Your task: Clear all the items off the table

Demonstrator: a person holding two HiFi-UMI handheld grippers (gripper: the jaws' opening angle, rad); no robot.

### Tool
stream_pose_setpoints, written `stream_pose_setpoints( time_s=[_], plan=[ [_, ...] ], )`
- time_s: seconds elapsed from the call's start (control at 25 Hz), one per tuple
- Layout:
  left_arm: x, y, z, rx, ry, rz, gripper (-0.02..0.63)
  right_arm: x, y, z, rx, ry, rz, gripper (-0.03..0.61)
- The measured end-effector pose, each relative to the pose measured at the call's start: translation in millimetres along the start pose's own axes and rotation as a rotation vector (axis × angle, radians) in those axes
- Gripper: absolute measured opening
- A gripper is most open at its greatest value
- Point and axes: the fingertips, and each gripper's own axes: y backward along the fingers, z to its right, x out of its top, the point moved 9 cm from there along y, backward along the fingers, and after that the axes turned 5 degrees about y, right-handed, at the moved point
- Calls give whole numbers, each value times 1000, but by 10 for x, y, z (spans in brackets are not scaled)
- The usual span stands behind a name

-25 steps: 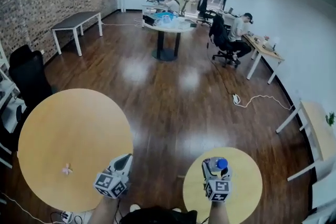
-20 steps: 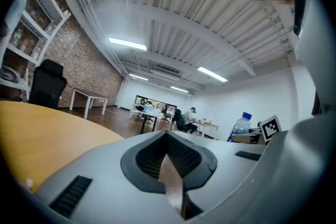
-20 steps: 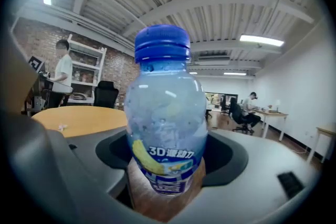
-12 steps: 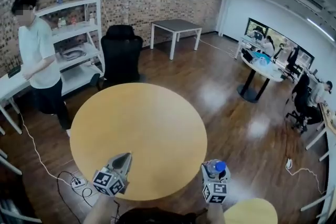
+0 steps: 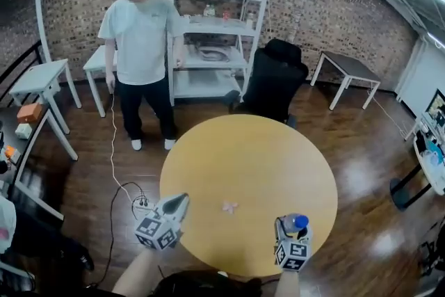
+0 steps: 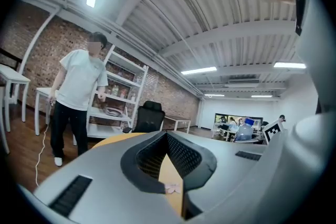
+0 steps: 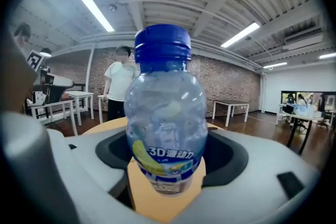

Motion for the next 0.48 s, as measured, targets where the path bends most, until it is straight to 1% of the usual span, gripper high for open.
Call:
stream_pose_setpoints(
  time_s=[0.08, 0.16, 0.32, 0.48],
  plan=[
    [17, 78, -17, 58, 5, 13, -9, 79, -169, 1, 49, 13, 8, 380],
    [21, 87, -3, 94, 0, 16, -9, 133, -300, 39, 77, 17, 15, 379],
    [-31, -14, 81, 125, 11, 29, -9, 157, -470, 178, 112, 27, 10, 379],
    [-145, -174, 200, 132, 22, 11, -9, 120, -574, 334, 134, 32, -5, 379]
  ],
)
